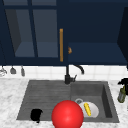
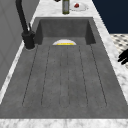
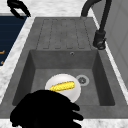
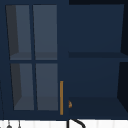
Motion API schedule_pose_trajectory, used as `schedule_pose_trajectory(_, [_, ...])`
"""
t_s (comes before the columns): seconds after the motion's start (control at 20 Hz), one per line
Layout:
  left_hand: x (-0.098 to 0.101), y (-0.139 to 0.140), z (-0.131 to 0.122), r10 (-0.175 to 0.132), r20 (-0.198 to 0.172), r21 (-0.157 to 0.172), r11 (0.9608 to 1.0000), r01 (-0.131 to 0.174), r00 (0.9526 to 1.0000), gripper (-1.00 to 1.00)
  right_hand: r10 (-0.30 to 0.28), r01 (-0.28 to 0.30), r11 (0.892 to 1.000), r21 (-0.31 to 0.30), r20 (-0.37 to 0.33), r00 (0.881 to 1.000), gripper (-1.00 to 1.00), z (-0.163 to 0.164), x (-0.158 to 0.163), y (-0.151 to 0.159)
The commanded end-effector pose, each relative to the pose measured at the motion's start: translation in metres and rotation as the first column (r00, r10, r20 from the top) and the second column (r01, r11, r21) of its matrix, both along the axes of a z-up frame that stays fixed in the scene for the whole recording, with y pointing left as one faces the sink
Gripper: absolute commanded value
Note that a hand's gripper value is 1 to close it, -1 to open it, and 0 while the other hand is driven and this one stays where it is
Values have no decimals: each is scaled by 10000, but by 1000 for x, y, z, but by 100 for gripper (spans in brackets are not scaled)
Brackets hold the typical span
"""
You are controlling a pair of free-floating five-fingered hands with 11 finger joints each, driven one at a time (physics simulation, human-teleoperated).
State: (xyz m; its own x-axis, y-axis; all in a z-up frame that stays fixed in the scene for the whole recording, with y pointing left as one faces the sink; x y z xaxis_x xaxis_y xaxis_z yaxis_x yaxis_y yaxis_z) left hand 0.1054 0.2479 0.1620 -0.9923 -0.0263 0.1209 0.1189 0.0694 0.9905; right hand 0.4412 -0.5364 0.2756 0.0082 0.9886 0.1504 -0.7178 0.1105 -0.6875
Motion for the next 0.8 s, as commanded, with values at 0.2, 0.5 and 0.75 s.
schedule_pose_trajectory(0.2, [0,0,0,0,0,0,10000,0,10000,0,-3,3,10000,58,32,10000,-100,-7,-10,-1])
schedule_pose_trajectory(0.5, [0,0,0,0,0,0,10000,0,10000,0,-1,2,10000,62,-38,10000,-100,-11,-9,-1])
schedule_pose_trajectory(0.75, [0,0,0,0,0,0,10000,0,10000,0,-4,4,10000,56,-77,10000,-100,-14,-7,0])
